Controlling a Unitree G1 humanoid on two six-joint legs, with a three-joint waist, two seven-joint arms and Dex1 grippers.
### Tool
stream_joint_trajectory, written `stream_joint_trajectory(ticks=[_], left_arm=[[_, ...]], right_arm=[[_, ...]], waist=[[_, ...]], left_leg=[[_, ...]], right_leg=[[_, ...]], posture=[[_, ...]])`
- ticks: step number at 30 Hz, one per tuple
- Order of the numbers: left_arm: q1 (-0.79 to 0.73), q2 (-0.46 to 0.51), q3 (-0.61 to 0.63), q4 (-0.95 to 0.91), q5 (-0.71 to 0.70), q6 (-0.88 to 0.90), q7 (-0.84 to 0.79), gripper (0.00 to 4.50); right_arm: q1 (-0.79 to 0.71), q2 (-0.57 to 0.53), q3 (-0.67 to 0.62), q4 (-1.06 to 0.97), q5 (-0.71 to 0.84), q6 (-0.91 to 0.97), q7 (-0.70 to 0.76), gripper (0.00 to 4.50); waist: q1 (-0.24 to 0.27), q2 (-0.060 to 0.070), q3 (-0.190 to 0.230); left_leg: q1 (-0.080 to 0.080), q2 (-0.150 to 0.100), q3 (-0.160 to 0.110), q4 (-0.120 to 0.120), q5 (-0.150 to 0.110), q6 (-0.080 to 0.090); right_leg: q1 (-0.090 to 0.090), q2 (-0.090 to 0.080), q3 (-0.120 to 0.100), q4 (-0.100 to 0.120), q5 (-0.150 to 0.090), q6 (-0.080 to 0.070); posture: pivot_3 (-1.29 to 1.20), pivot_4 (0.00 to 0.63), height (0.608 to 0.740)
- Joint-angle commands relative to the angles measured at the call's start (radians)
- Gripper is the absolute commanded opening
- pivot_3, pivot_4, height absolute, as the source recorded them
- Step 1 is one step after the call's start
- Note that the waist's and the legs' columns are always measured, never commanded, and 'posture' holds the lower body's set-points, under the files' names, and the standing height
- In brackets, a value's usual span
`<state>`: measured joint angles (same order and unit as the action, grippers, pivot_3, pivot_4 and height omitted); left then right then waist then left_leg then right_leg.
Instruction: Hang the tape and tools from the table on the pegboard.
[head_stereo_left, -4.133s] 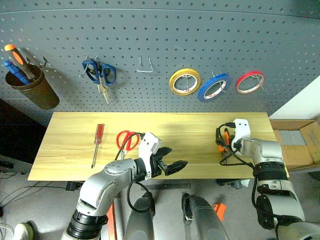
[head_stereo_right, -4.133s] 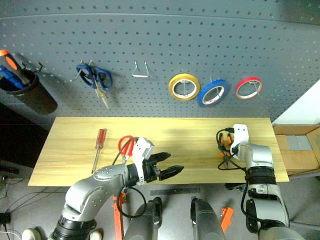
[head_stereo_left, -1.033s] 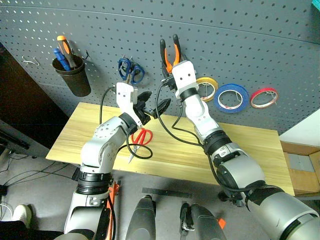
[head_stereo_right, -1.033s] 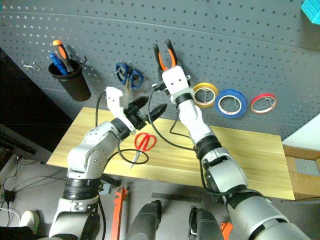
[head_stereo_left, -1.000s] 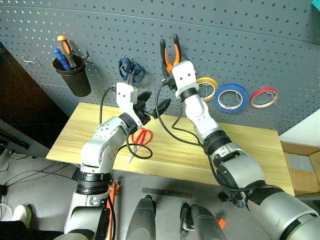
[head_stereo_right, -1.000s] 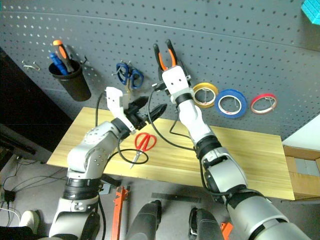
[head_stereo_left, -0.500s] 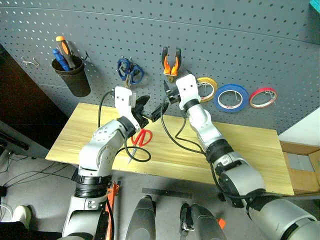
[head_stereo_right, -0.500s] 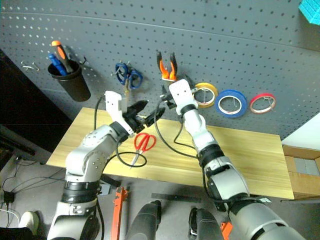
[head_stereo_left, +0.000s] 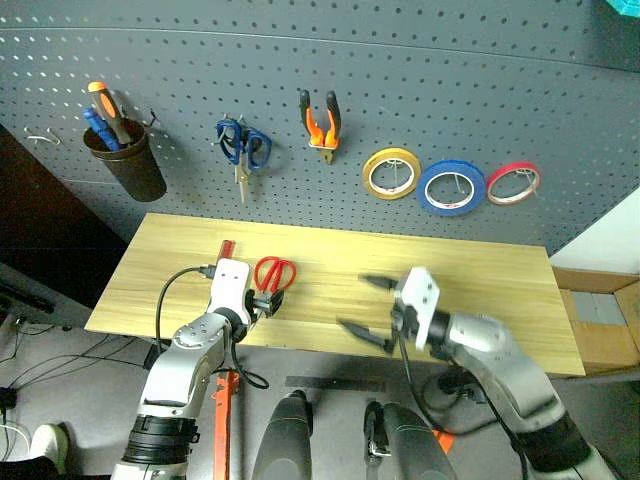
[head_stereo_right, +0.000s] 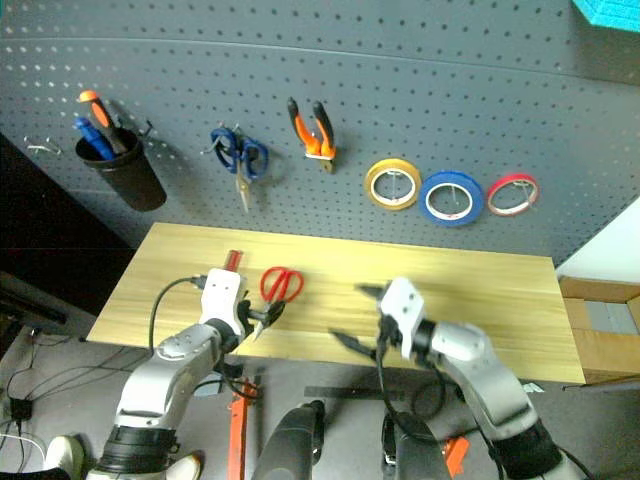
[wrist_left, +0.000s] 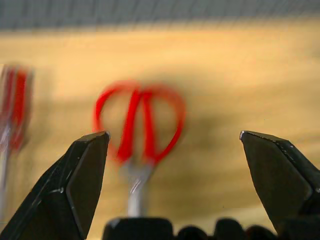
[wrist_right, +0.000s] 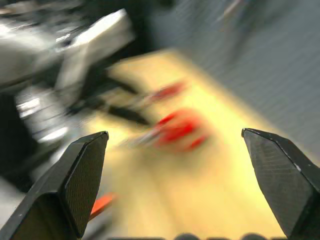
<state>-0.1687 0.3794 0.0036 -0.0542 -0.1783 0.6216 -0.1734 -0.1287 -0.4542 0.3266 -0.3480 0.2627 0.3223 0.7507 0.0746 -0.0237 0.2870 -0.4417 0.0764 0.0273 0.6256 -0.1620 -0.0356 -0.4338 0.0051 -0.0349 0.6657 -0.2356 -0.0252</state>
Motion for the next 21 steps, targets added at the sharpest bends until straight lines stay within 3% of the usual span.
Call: stream_joint_trajectory(ticks=[1,8,12,21], left_arm=[[-0.033,-0.024,-0.035,0.085,0.086,-0.041,0.051,4.5],[-0.054,-0.055,-0.082,0.142,0.152,0.058,0.064,4.5],[-0.041,-0.021,-0.09,0.124,0.199,0.138,0.077,3.74],[0.013,-0.008,-0.051,0.017,0.215,0.221,0.078,0.56]], right_arm=[[0.015,-0.017,0.013,-0.041,-0.02,-0.076,0.043,4.45],[-0.031,0.026,0.045,-0.075,0.031,-0.009,0.073,4.45],[-0.065,0.043,0.05,-0.035,0.012,-0.025,0.075,4.5],[-0.115,0.058,0.019,0.011,0.018,-0.031,0.081,4.5]], waist=[[-0.005,0.0,0.01],[-0.02,-0.003,0.041],[-0.023,-0.004,0.046],[-0.029,0.0,0.06]], left_leg=[[0.001,0.002,0.0,0.0,0.0,0.0],[0.005,0.001,0.003,-0.003,0.0,-0.001],[0.007,0.001,0.006,-0.013,-0.001,-0.002],[0.007,0.002,0.007,-0.018,-0.003,-0.005]], right_leg=[[-0.001,0.0,-0.001,-0.001,0.0,0.0],[0.0,-0.004,-0.001,-0.001,0.0,0.001],[-0.002,-0.005,0.0,-0.004,0.002,0.006],[-0.006,-0.005,0.0,-0.003,-0.002,0.004]], posture=[[0.11,0.362,0.74],[0.1,0.416,0.74],[0.09,0.427,0.74],[0.09,0.421,0.74]])
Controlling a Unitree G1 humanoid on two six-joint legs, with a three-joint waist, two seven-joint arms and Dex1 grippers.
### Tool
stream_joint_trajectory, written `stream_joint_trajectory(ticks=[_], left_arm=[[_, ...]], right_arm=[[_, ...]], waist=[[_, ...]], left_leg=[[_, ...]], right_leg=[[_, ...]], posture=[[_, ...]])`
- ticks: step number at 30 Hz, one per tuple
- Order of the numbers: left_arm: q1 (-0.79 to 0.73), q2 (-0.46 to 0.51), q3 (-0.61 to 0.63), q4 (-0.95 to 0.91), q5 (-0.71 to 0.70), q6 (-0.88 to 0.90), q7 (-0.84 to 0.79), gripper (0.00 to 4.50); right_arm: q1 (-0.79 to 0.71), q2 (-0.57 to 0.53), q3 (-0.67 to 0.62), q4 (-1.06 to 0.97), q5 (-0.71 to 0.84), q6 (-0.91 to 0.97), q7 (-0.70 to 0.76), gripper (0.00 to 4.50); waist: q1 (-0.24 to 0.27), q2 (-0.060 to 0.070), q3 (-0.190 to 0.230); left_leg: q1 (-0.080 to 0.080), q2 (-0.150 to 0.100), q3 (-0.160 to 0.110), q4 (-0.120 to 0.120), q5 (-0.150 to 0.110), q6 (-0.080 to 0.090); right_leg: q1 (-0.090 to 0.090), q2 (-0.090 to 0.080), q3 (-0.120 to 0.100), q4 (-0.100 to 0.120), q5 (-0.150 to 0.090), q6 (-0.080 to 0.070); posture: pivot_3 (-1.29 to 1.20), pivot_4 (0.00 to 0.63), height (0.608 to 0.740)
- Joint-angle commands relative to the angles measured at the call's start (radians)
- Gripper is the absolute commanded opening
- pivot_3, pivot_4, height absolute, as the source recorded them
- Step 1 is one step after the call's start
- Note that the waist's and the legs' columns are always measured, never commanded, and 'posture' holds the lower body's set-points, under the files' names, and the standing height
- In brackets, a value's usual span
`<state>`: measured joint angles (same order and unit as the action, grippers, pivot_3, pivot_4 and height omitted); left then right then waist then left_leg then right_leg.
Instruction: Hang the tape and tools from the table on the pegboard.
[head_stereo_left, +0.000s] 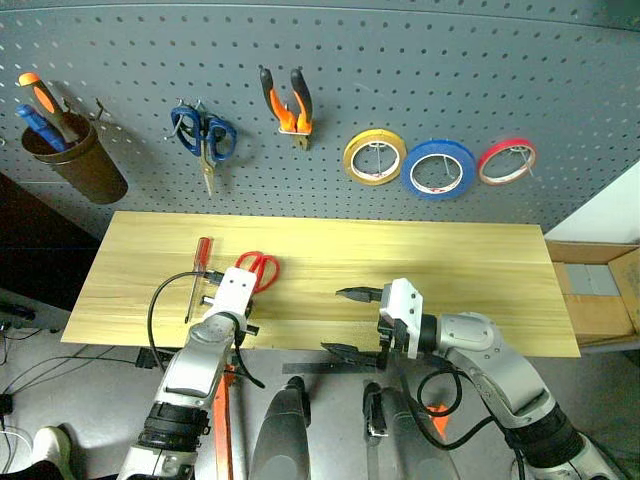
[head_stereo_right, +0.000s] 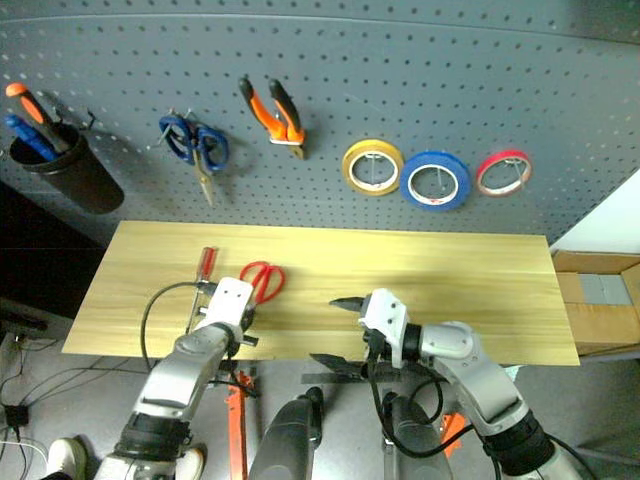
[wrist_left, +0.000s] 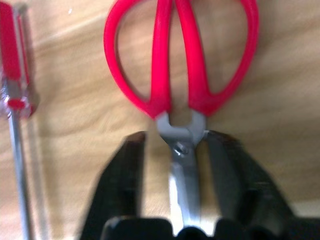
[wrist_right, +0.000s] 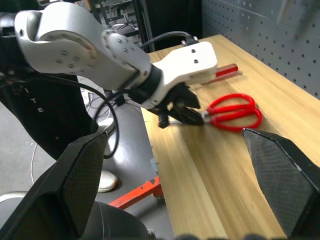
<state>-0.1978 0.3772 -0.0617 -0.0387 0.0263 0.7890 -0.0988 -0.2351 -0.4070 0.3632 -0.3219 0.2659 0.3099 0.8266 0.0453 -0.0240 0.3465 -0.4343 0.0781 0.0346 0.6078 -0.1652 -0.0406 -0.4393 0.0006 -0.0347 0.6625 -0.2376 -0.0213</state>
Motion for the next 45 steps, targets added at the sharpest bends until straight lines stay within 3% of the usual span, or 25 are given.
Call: stream_joint_trajectory(ticks=[1,2,17,26,45], left_arm=[[0.044,-0.008,0.017,-0.001,0.012,0.055,0.004,0.24],[0.044,-0.011,0.019,-0.002,0.013,0.055,0.006,0.05],[-0.053,-0.048,0.062,0.112,0.003,-0.061,-0.032,0.05],[-0.065,-0.059,0.075,0.112,0.015,-0.057,-0.029,3.1],[-0.044,-0.025,0.165,0.182,-0.064,0.002,-0.122,3.1]], right_arm=[[-0.008,0.011,-0.02,-0.014,0.015,-0.019,0.006,4.5],[-0.007,0.011,-0.021,-0.013,0.014,-0.021,0.007,4.5],[-0.029,0.007,-0.065,0.017,0.007,-0.043,0.005,4.5],[-0.041,0.003,-0.073,0.041,-0.016,-0.059,0.004,4.5],[-0.051,0.004,-0.07,0.053,-0.019,-0.064,0.006,4.5]], waist=[[0.0,0.001,0.001],[0.001,0.001,0.002],[0.002,0.001,0.002],[0.002,0.0,0.002],[-0.001,0.0,0.002]], left_leg=[[0.0,0.0,0.0,0.0,0.0,0.0],[0.0,0.0,0.0,0.0,0.0,0.0],[-0.001,-0.001,0.0,0.0,0.0,0.0],[-0.004,-0.001,0.002,0.0,-0.001,-0.001],[-0.003,-0.001,0.003,-0.001,-0.001,-0.001]], right_leg=[[0.0,0.0,0.0,0.0,0.0,0.0],[0.0,0.0,0.0,0.0,0.0,0.0],[0.0,0.0,-0.001,-0.002,0.0,0.0],[-0.001,0.0,-0.003,-0.004,0.0,0.001],[-0.001,0.0,-0.003,-0.004,0.0,0.001]], posture=[[0.09,0.417,0.74],[0.09,0.416,0.74],[0.08,0.346,0.74],[0.09,0.344,0.74],[0.1,0.357,0.74]])
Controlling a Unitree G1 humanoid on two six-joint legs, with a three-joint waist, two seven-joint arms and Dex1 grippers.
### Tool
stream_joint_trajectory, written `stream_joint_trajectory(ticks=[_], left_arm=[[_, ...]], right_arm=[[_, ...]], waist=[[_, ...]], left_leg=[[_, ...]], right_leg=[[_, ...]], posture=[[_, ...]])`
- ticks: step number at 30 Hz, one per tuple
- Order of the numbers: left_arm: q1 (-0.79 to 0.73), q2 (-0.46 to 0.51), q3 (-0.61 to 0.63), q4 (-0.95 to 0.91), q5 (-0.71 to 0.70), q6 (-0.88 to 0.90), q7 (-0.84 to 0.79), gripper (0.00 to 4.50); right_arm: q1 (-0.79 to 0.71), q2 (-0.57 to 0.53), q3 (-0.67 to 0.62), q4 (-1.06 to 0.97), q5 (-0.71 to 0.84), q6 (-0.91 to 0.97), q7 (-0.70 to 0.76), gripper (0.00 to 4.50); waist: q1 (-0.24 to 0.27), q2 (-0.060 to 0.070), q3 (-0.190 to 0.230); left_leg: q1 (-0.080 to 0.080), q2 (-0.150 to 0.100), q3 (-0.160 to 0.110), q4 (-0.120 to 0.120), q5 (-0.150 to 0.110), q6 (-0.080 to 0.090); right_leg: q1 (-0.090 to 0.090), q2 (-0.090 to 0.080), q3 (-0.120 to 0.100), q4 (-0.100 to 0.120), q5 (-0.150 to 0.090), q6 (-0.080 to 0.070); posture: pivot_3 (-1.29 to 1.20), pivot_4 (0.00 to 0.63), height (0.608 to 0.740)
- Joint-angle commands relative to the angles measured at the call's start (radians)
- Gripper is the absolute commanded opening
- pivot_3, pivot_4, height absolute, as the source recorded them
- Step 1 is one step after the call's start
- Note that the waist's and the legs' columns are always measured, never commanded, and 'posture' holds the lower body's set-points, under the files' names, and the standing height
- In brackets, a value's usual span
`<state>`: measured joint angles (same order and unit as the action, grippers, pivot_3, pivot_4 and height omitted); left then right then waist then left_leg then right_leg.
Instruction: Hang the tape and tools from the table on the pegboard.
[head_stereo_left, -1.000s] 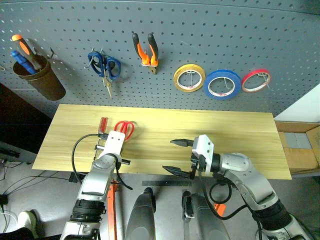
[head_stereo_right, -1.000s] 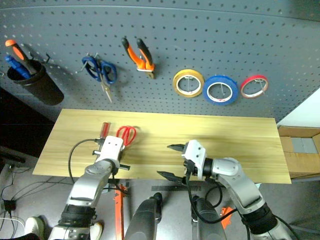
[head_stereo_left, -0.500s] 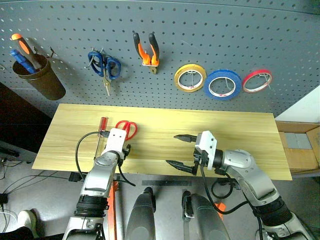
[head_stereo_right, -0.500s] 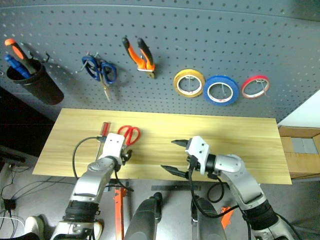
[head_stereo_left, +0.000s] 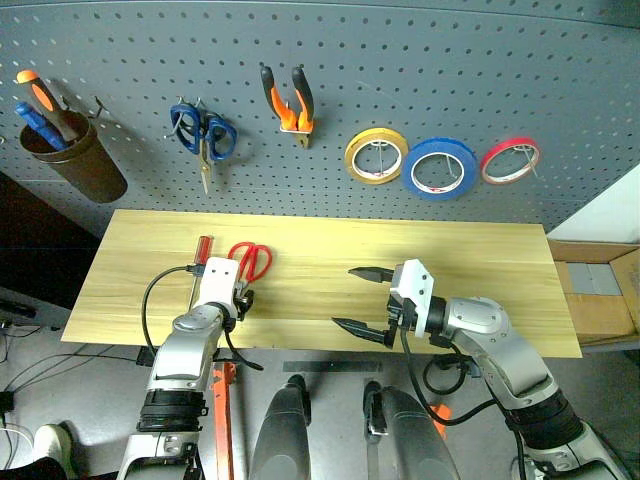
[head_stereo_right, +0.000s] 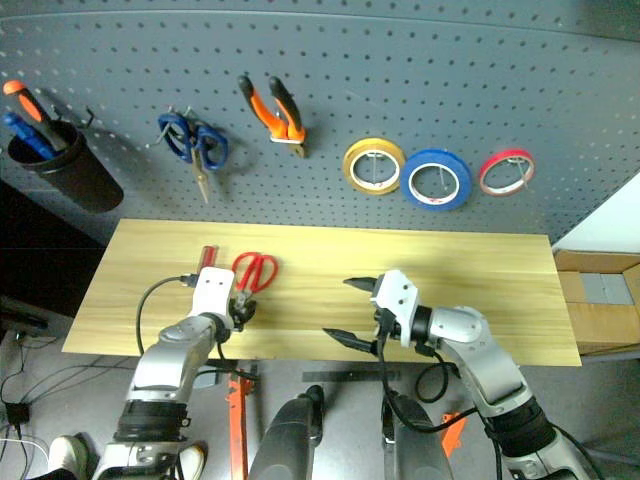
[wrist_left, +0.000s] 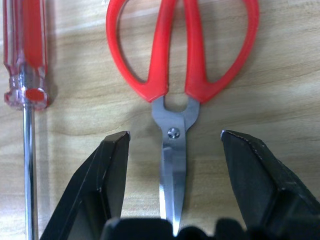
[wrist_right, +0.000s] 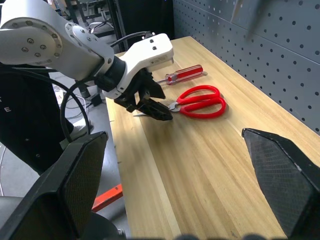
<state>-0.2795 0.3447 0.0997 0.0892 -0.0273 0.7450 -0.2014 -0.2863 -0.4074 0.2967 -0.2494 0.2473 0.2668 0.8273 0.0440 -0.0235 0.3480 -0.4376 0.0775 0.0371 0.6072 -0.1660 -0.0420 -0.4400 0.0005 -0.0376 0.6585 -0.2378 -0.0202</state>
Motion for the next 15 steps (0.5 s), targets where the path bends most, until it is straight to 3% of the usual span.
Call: stream_joint_trajectory(ticks=[1,6,8,14,15], left_arm=[[0.038,0.012,0.004,0.057,-0.011,0.044,-0.022,3.1],[0.027,0.025,0.015,0.07,-0.02,0.049,-0.034,2.94],[0.024,0.028,0.016,0.074,-0.026,0.046,-0.039,2.48],[0.021,0.03,0.02,0.071,-0.046,0.059,-0.052,0.39],[0.021,0.031,0.021,0.07,-0.046,0.06,-0.052,0.24]], right_arm=[[0.0,0.006,-0.003,-0.019,-0.001,-0.021,0.004,4.5],[-0.005,0.008,-0.006,-0.009,-0.005,-0.024,0.0,4.5],[-0.006,0.008,-0.008,-0.007,-0.005,-0.026,-0.001,4.5],[-0.006,0.008,-0.012,-0.003,-0.004,-0.029,-0.004,4.5],[-0.006,0.008,-0.013,-0.003,-0.004,-0.03,-0.004,4.5]], waist=[[0.0,0.0,0.0],[-0.001,0.0,0.0],[-0.003,0.0,0.0],[-0.014,0.0,0.0],[-0.016,0.0,0.0]], left_leg=[[0.0,0.0,0.0,0.0,0.0,0.0],[0.0,0.0,0.0,0.0,0.0,0.0],[0.0,0.0,0.0,0.0,0.0,0.0],[0.0,0.0,-0.001,-0.001,0.0,0.0],[0.001,0.0,-0.001,-0.001,0.0,0.0]], right_leg=[[0.0,0.0,0.0,0.0,0.0,0.0],[0.0,0.0,0.0,0.0,0.0,0.0],[0.0,0.0,0.0,0.0,0.0,0.0],[0.0,0.0,0.0,0.0,0.0,0.0],[0.0,0.0,0.0,0.0,0.0,0.0]], posture=[[0.09,0.357,0.74],[0.09,0.359,0.74],[0.09,0.36,0.74],[0.09,0.362,0.74],[0.09,0.362,0.74]])
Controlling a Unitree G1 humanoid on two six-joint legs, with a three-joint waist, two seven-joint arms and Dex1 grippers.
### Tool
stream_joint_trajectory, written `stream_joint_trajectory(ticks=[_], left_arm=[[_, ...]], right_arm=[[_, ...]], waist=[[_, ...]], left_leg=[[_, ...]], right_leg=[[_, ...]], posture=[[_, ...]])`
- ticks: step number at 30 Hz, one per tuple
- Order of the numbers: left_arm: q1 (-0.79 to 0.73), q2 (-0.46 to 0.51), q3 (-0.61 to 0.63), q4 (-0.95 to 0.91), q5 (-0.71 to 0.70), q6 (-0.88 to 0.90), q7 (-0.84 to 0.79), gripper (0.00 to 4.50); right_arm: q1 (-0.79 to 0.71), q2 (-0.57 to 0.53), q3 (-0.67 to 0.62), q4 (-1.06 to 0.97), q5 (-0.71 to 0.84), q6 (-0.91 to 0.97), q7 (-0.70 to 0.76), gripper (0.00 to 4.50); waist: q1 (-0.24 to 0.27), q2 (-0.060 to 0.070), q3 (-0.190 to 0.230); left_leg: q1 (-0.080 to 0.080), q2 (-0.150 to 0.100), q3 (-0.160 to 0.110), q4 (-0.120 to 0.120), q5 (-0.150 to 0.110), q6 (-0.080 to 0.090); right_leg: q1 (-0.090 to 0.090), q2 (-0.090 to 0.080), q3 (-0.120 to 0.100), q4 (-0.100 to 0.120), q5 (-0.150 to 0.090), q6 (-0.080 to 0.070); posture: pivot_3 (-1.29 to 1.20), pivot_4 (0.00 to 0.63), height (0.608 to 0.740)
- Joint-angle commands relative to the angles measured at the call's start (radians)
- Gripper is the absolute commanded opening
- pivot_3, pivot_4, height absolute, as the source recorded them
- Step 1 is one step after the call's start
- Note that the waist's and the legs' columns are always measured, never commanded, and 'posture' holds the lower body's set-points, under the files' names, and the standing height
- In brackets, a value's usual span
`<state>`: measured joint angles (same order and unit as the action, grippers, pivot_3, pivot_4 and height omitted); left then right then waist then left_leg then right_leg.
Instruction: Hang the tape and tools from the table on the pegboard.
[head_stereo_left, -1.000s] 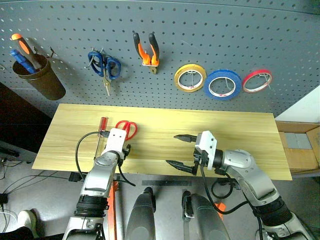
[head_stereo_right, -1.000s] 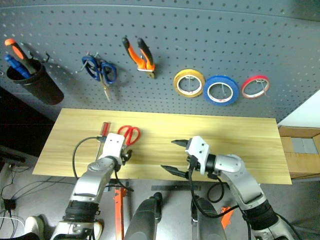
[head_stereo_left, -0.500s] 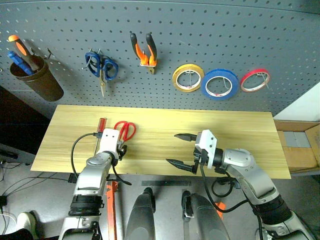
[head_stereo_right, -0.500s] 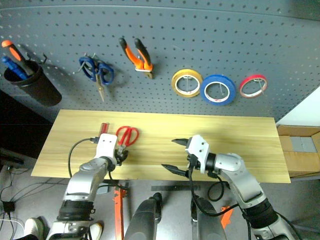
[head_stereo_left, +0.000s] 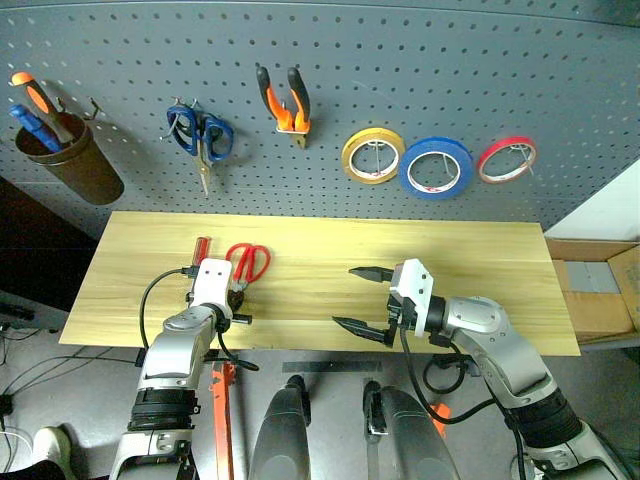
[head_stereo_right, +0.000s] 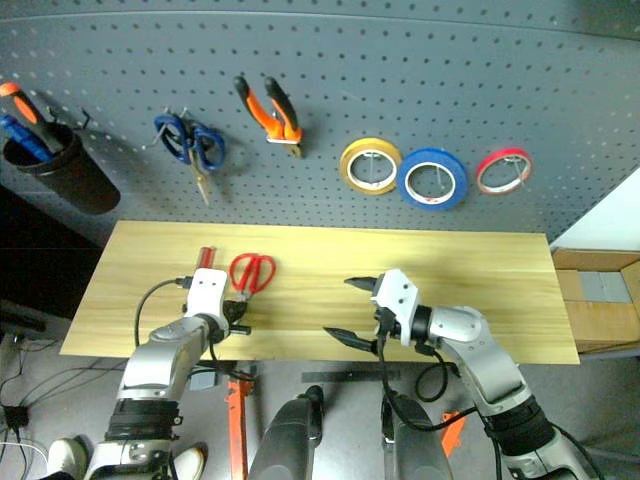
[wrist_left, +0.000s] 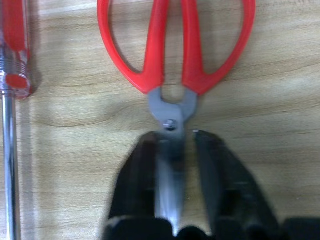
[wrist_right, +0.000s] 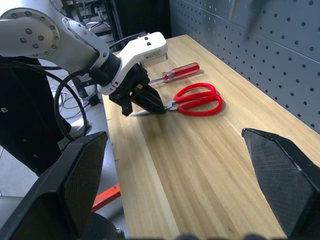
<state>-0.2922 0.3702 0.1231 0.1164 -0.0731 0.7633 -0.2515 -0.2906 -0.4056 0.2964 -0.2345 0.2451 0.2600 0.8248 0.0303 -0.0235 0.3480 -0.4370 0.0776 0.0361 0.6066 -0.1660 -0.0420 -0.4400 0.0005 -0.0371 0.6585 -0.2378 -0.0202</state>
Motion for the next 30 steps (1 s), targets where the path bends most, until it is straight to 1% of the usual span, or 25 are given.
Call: stream_joint_trajectory(ticks=[1,12,17,19,21,24,26,27,30], left_arm=[[0.034,0.005,-0.002,0.043,-0.001,0.042,-0.002,0.24],[0.034,0.0,0.002,0.027,-0.004,0.045,0.006,0.24],[0.045,-0.022,0.021,-0.008,-0.005,-0.014,0.033,0.24],[0.067,-0.045,0.029,-0.051,-0.012,-0.064,0.044,0.24],[0.111,-0.067,0.023,-0.135,-0.002,-0.105,0.068,0.24],[0.199,-0.118,0.033,-0.252,0.014,-0.223,0.124,0.24],[0.282,-0.137,0.025,-0.352,0.028,-0.261,0.139,0.24],[0.328,-0.124,0.009,-0.396,0.043,-0.295,0.126,0.24],[0.473,-0.14,0.029,-0.527,-0.001,-0.414,0.086,0.24]], right_arm=[[-0.002,0.006,-0.013,-0.017,-0.002,-0.024,-0.002,4.5],[-0.007,0.005,-0.012,-0.008,0.0,-0.035,0.005,4.5],[-0.01,0.002,-0.014,-0.006,0.008,-0.04,0.018,4.5],[-0.008,0.002,-0.019,-0.018,0.019,-0.035,0.021,4.5],[0.003,0.004,-0.038,-0.055,0.056,-0.013,0.021,4.5],[0.019,0.009,-0.075,-0.127,0.127,0.046,0.002,4.5],[0.025,0.02,-0.105,-0.184,0.163,0.102,-0.047,4.5],[0.034,0.035,-0.127,-0.213,0.197,0.142,-0.082,4.5],[0.057,0.063,-0.174,-0.291,0.262,0.228,-0.165,4.5]], waist=[[-0.003,0.0,0.0],[-0.004,0.0,0.0],[-0.004,0.0,0.0],[-0.004,0.0,0.0],[-0.004,0.0,0.0],[-0.003,-0.001,-0.001],[-0.004,-0.005,-0.003],[-0.004,-0.006,-0.003],[-0.003,-0.006,-0.005]], left_leg=[[0.0,0.0,0.0,0.0,0.0,0.0],[0.0,0.0,0.0,0.0,0.0,0.0],[0.0,0.0,-0.001,-0.001,0.0,0.0],[0.0,0.0,-0.001,-0.001,0.0,0.0],[0.0,0.0,-0.001,-0.001,0.0,0.0],[-0.004,0.0,-0.001,-0.001,-0.001,-0.001],[-0.008,0.0,-0.001,0.0,-0.001,-0.002],[-0.011,0.001,-0.001,0.0,-0.001,-0.002],[-0.013,0.001,-0.001,0.0,-0.002,-0.003]], right_leg=[[0.0,0.0,0.0,0.0,0.0,0.0],[0.0,0.0,0.0,0.0,0.0,0.0],[0.0,0.0,0.0,0.0,0.0,0.0],[0.0,0.0,0.0,0.0,0.0,0.0],[0.0,0.0,0.001,-0.001,0.0,0.0],[-0.002,0.0,0.0,-0.002,-0.001,0.001],[-0.005,0.0,-0.001,-0.003,-0.001,0.001],[-0.007,0.001,-0.001,-0.003,-0.001,0.001],[-0.008,0.001,-0.002,-0.003,-0.001,0.001]], posture=[[0.09,0.362,0.74],[0.1,0.359,0.74],[0.1,0.352,0.74],[0.1,0.345,0.74],[0.1,0.336,0.74],[0.1,0.316,0.74],[0.1,0.309,0.74],[0.1,0.304,0.74],[0.1,0.284,0.74]])
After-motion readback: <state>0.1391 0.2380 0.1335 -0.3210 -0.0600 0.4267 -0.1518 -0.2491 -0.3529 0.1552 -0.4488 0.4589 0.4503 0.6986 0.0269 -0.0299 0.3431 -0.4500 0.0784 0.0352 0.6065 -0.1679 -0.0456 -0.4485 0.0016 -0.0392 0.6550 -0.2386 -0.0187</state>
